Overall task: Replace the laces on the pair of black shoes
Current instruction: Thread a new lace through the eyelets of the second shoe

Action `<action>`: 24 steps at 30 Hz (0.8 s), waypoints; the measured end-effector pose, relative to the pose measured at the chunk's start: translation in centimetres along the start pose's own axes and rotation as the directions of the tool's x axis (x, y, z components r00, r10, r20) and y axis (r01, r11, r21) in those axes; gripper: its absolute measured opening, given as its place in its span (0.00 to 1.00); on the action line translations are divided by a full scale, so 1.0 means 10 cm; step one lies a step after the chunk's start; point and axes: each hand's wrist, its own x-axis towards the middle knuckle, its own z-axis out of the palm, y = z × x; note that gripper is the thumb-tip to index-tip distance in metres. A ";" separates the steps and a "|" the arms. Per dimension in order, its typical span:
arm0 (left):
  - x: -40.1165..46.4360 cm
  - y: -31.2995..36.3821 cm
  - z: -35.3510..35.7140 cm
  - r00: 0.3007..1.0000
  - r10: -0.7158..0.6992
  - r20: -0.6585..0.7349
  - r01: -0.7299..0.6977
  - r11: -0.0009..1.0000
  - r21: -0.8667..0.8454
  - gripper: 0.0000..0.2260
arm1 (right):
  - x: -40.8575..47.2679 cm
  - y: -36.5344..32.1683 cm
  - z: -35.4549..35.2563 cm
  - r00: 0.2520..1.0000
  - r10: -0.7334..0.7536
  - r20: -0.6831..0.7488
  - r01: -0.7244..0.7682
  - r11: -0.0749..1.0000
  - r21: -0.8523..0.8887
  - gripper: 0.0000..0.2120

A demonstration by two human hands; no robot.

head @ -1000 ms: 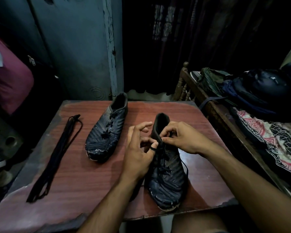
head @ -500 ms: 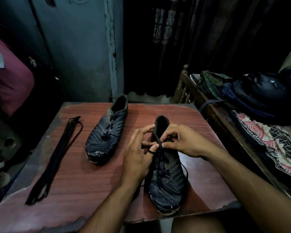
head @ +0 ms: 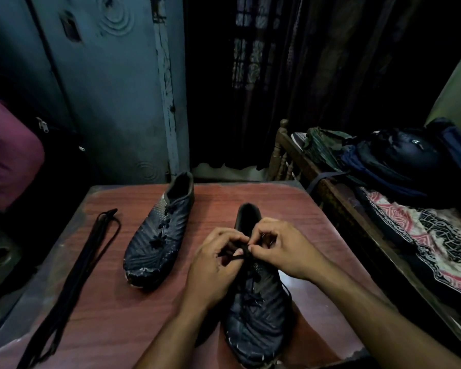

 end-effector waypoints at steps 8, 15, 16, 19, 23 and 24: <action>0.42 -0.24 -0.10 0.998 0.032 0.052 -0.035 0.998 0.054 0.07 | 0.23 0.17 -0.19 0.964 0.179 -0.195 -0.104 0.933 0.345 0.07; 0.46 -0.34 -0.06 0.997 0.046 0.062 -0.049 0.997 0.056 0.20 | 0.54 0.10 -0.30 0.878 0.412 -0.246 -0.006 0.523 0.852 0.09; 0.46 -0.36 -0.06 0.997 0.043 0.061 -0.046 0.997 0.060 0.21 | 0.57 0.09 -0.28 0.876 0.412 -0.249 0.014 0.495 0.869 0.09; 0.47 -0.38 -0.06 0.996 0.061 0.070 -0.065 0.997 0.049 0.24 | 0.63 0.08 -0.30 0.876 0.353 -0.329 0.060 0.597 0.800 0.10; 0.46 -0.38 -0.07 0.994 0.063 0.088 -0.066 0.997 0.031 0.25 | 0.58 0.13 -0.46 0.975 -0.042 -0.219 0.037 0.999 -0.024 0.06; 0.46 -0.38 -0.08 0.993 0.070 0.093 -0.073 0.997 0.030 0.25 | 0.55 0.09 -0.50 0.999 -0.022 -0.041 0.012 0.973 -0.230 0.09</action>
